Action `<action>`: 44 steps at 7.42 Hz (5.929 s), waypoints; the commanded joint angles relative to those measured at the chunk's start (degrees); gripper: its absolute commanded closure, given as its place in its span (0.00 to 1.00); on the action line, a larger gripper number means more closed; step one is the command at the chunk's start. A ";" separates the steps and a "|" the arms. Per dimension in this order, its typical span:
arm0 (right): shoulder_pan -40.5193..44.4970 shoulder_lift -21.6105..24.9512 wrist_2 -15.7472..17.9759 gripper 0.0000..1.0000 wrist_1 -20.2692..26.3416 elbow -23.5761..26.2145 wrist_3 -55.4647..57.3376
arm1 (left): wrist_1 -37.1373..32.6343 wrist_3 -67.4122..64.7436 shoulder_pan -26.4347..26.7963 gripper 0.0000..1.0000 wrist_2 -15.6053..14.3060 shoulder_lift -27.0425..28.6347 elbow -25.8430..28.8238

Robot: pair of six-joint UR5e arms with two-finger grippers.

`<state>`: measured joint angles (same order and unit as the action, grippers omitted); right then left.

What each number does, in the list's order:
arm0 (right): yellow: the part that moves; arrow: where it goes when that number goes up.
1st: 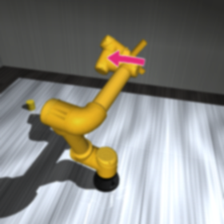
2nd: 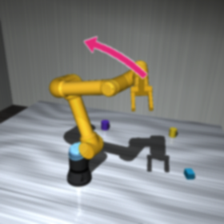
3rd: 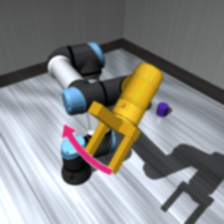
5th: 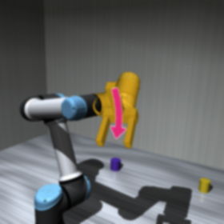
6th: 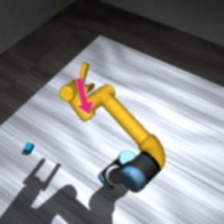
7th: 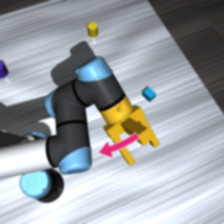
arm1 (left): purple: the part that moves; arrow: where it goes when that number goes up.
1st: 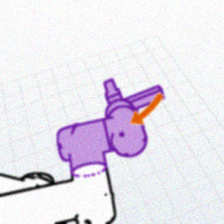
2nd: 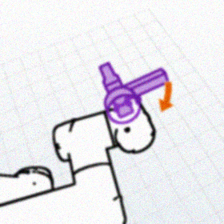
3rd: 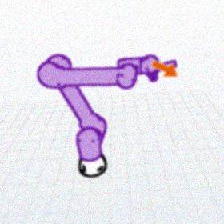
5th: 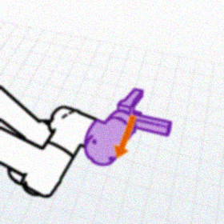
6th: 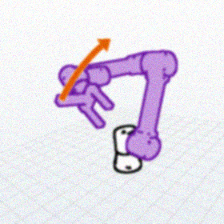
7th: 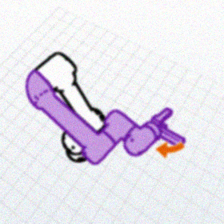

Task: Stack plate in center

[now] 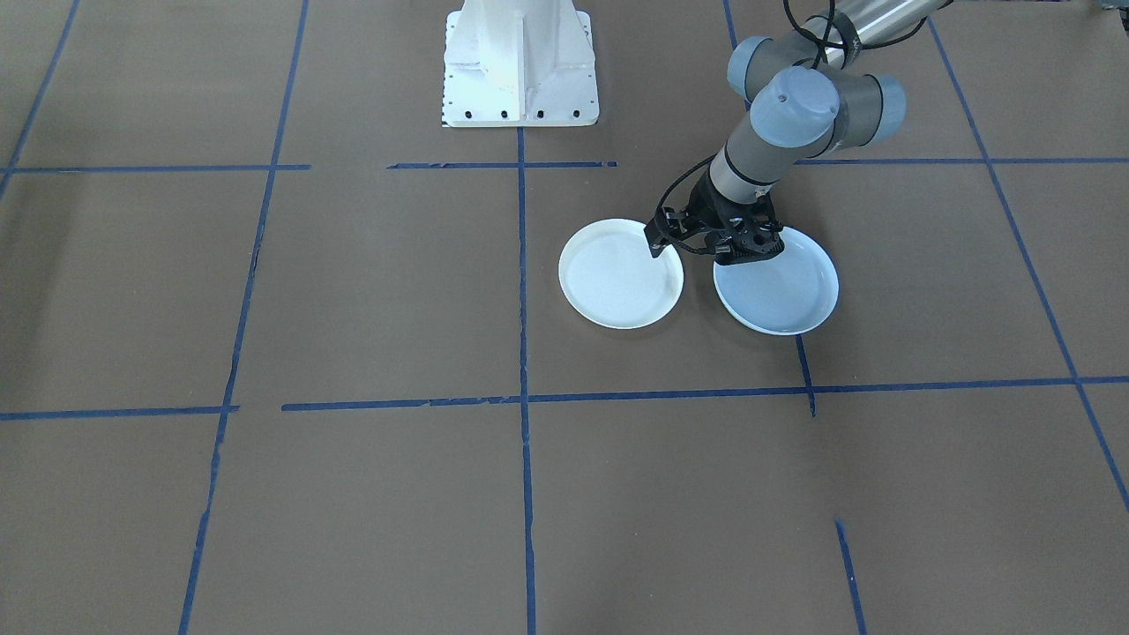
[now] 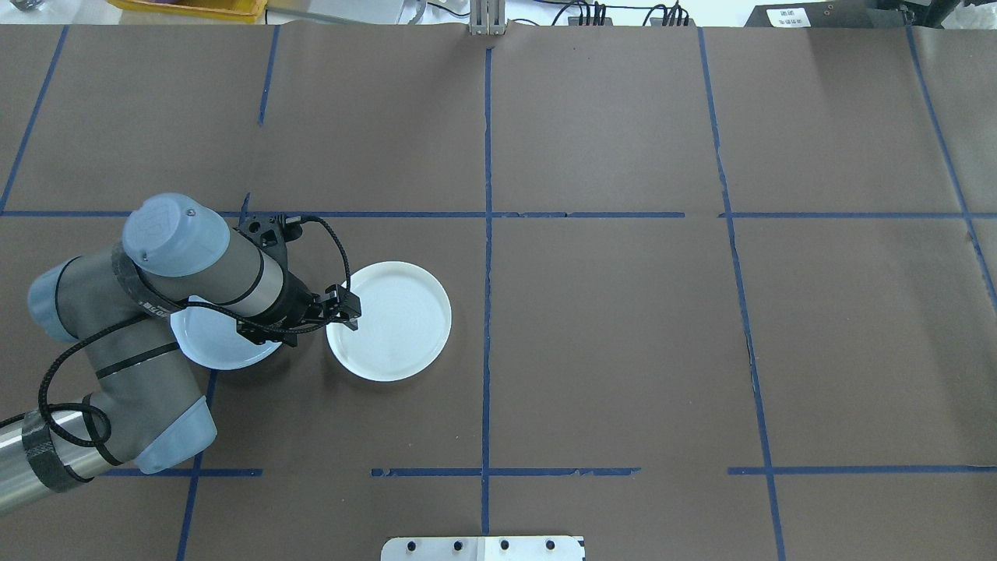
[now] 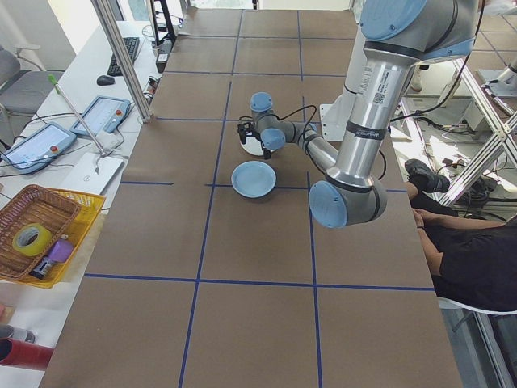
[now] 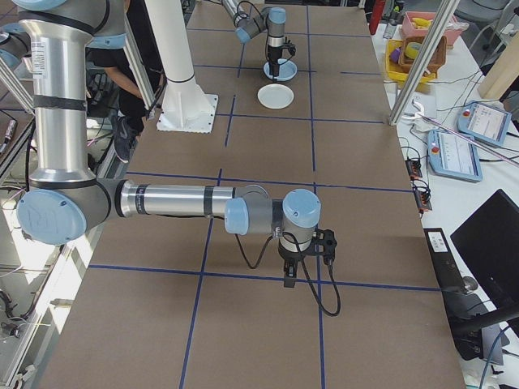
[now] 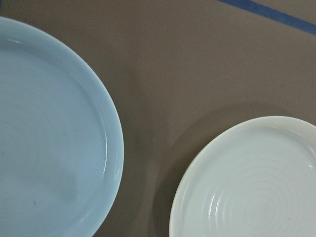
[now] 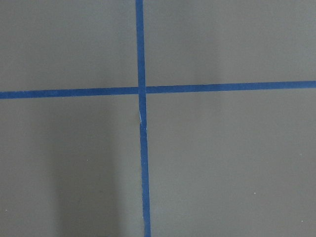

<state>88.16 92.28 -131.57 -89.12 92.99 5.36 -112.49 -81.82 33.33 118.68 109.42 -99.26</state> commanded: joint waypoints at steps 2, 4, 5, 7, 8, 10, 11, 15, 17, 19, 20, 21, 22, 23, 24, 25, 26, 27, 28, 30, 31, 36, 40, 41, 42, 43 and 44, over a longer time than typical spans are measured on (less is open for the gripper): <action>0.00 0.00 0.00 0.00 0.00 0.00 0.00 | -0.01 -0.10 -0.81 0.27 -0.03 1.22 2.13; 0.00 0.00 0.08 0.00 0.00 0.00 0.00 | -0.01 -0.10 -0.90 0.40 -0.99 1.41 2.85; 0.00 0.00 0.08 0.00 0.00 0.00 0.00 | -0.01 -0.01 -0.81 0.50 -1.00 1.41 2.85; 0.00 0.00 0.00 0.00 0.00 0.00 -0.09 | -0.01 0.08 -0.81 0.88 -1.00 1.41 2.76; 0.00 0.00 -0.01 0.00 0.00 0.00 -0.09 | -0.01 0.17 -0.81 1.00 -1.00 1.41 2.59; 0.00 0.00 -0.01 0.00 0.00 0.00 -0.09 | -0.01 -0.01 -0.72 1.00 -1.08 1.32 2.06; 0.00 0.00 -0.01 0.00 0.00 0.00 0.00 | -0.01 0.08 -0.37 1.00 -1.00 1.23 1.54; 0.00 0.00 0.00 0.00 0.00 0.00 0.00 | 11.90 6.21 4.81 1.00 3.13 -0.97 -12.76; 0.00 0.00 0.08 0.00 0.00 0.00 0.00 | 12.12 9.28 5.69 1.00 3.14 -2.54 -13.41; 0.00 0.00 -0.01 0.00 0.00 0.00 0.00 | 8.36 17.01 9.98 1.00 3.40 -8.93 -13.24; 0.00 0.00 0.08 0.00 0.00 0.00 -0.09 | 4.51 19.22 11.48 1.00 3.40 -12.45 -12.80; 0.00 0.00 0.00 0.00 0.00 0.00 0.00 | 0.90 20.72 12.89 1.00 3.49 -15.44 -12.54; 0.00 0.00 0.08 0.00 0.00 0.00 0.00 | -0.35 23.34 14.29 1.00 6.10 -17.30 -11.66; 0.00 0.00 0.08 0.00 0.00 0.00 0.00 | -0.36 25.63 15.44 1.00 7.25 -18.53 -10.70; 0.00 0.00 0.00 0.00 0.00 0.00 -0.09 | -1.15 25.92 15.71 1.00 7.27 -18.55 -9.21; 0.00 0.00 0.08 0.00 0.00 0.00 0.00 | -2.89 25.92 16.15 1.00 7.27 -18.55 -7.63; 0.00 0.00 0.08 0.00 0.00 0.00 -0.09 | -4.74 25.92 16.50 1.00 7.27 -18.55 -6.48; 0.00 0.00 0.08 0.00 0.00 0.00 0.00 | -5.02 26.01 16.94 1.00 7.35 -18.55 -6.21; 0.00 0.00 0.00 0.00 0.00 0.00 -0.09 | -5.02 26.01 17.20 1.00 7.35 -18.55 -6.20; 0.09 0.00 0.00 0.00 0.00 0.00 0.00 | -5.02 27.23 17.65 1.00 7.44 -18.55 -6.20; 0.00 0.00 -0.01 0.00 0.00 0.00 -0.09 | -5.02 27.50 17.73 0.90 7.53 -18.55 -6.20; 0.00 0.00 -0.01 0.00 0.00 0.00 0.00 | -4.93 29.78 19.14 0.00 8.23 -18.55 -6.47; 0.00 0.00 0.00 0.00 0.00 0.00 0.00 | -0.13 50.19 28.60 0.00 8.06 -18.37 -6.20; 0.00 0.00 0.08 0.00 0.00 0.00 0.00 | 4.86 56.18 33.07 0.00 8.14 -17.93 -6.64; 0.00 0.00 0.08 0.00 0.00 0.00 -0.09 | 8.57 63.90 37.03 0.00 8.23 -17.76 -6.73; 0.00 0.00 0.08 0.00 0.00 0.00 -0.09 | 13.48 68.50 38.90 0.00 8.15 -17.67 -6.91; 0.00 0.00 0.00 0.00 0.00 0.00 -0.09 | 17.35 73.50 43.09 0.00 8.14 -17.75 -6.39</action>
<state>88.15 92.29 -131.50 -89.12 92.99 5.29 -100.38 -14.93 71.94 126.84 91.66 -105.93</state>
